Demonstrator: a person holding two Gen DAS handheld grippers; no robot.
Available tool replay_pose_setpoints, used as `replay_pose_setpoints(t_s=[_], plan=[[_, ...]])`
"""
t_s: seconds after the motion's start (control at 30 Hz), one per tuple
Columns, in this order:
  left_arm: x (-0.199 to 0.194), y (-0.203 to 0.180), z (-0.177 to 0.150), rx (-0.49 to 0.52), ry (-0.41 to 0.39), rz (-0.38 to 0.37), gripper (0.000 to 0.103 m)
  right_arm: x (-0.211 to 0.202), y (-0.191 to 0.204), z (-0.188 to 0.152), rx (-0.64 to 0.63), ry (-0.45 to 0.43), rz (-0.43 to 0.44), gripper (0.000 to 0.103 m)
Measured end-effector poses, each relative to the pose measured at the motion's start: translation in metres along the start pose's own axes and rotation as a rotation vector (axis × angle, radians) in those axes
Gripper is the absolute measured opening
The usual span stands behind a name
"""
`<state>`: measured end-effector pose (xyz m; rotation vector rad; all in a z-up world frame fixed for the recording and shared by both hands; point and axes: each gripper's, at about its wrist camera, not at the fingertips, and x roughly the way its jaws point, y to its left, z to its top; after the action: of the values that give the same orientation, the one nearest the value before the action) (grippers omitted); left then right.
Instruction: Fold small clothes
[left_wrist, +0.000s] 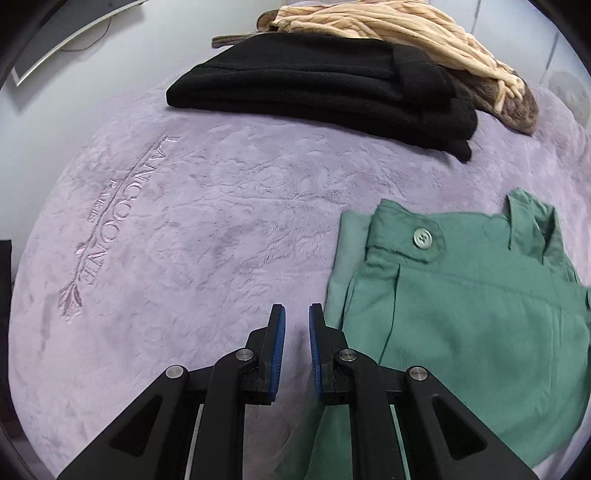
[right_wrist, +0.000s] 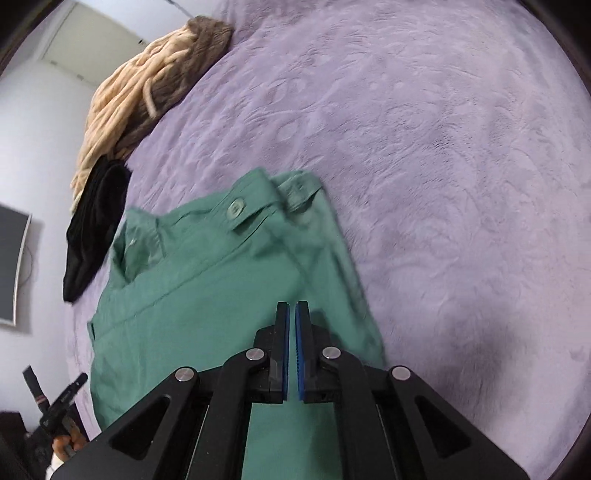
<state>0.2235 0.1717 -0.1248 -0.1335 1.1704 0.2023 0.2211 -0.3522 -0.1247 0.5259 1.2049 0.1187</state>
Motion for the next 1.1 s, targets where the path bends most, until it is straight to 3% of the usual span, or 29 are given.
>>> replay_pose_setpoints(t_s=[0.1, 0.2, 0.33, 0.43, 0.5, 0.57, 0.6, 1.1], plan=[[-0.027, 0.002, -0.031, 0.058, 0.001, -0.010, 0.015, -0.005, 0.028, -0.040, -0.071, 0.044, 0.033, 0.004], [-0.043, 0.006, -0.054, 0.022, 0.024, -0.075, 0.015, -0.001, 0.057, -0.078, -0.151, 0.088, 0.050, 0.004], [-0.040, -0.002, -0.081, 0.020, 0.050, -0.079, 0.015, 0.029, 0.077, -0.116, -0.196, 0.175, 0.025, 0.004], [-0.017, -0.001, -0.100, 0.044, 0.098, -0.044, 0.015, 0.041, 0.069, -0.128, -0.162, 0.193, 0.006, 0.004], [-0.007, 0.006, -0.112, 0.031, 0.127, -0.062, 0.024, 0.037, 0.064, -0.130, -0.128, 0.184, 0.013, 0.004], [-0.009, 0.012, -0.120, 0.042, 0.113, -0.028, 0.041, 0.034, 0.064, -0.133, -0.120, 0.186, -0.002, 0.004], [-0.011, 0.015, -0.123, 0.048, 0.110, -0.010, 0.044, 0.030, 0.063, -0.135, -0.117, 0.188, -0.008, 0.004], [-0.042, 0.045, -0.139, 0.028, 0.169, -0.048, 0.045, 0.001, 0.078, -0.188, -0.027, 0.236, -0.028, 0.006]])
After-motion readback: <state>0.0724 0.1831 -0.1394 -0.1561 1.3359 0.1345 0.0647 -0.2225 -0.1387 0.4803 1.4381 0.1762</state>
